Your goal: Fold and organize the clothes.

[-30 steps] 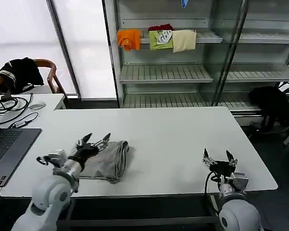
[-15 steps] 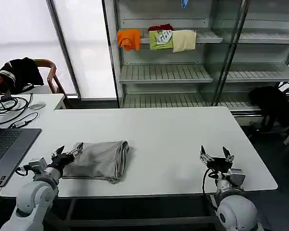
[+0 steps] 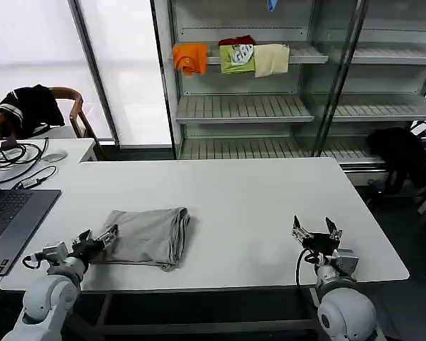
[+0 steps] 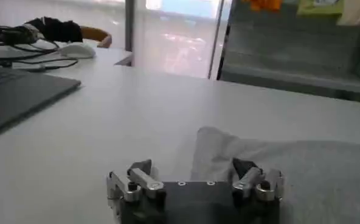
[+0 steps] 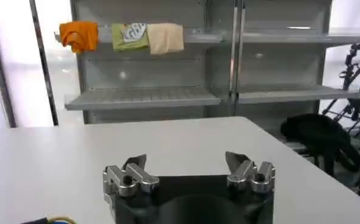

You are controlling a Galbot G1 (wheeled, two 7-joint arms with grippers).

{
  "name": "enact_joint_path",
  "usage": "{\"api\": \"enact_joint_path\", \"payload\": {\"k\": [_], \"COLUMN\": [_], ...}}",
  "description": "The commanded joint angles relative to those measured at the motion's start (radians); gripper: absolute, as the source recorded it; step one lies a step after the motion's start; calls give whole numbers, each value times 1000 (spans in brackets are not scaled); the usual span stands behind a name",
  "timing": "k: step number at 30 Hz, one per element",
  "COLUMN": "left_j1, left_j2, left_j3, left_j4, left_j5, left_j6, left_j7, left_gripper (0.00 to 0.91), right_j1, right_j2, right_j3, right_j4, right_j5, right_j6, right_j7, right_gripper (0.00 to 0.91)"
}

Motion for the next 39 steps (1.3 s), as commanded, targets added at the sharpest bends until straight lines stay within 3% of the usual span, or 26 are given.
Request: {"api": "enact_joint_path", "payload": {"k": [1,4,5,6,8,9,12,28,32,39], "left_j1": [15,18,19,22,24,26,28,33,32,78], "left_j2": [3,0,0,0,1,2,3,6,70,295], "left_j3": [2,7,8,10,10,10,12,-27,-108,-320], "left_j4": [-5,-23,-27,-37,-45,-50,-48,-44,-20,87], "left_j5": [7,7,7,6,6,6,7,10,-18,-38], "left_j6": [17,16,15,13,10,9,5,-49,-56,-71], "left_j7": [32,43,45,47,54,57,65,102,122,161], "left_gripper": [776,554,554,312,101,60,10,10,0,0], "right_j1": [2,0,-2,-2,-4,-5,-8,2,9,20], "right_j2": [1,0,-1,-1,0,0,2,2,-2,-4], "right_j3": [-3,-2,-2,-2,-2,-2,-2,6,4,-3], "right_j4": [-3,-3,-2,-2,-1,-1,2,8,10,3], "right_j5": [-2,-4,-4,-4,-5,-5,-6,-9,-2,6], "right_j6": [1,1,1,1,1,1,1,-3,-8,-7], "right_j7": [-1,-1,-1,-1,-1,-1,-1,-1,-1,-1], "right_gripper": [907,907,907,907,907,907,907,907,907,907]}}
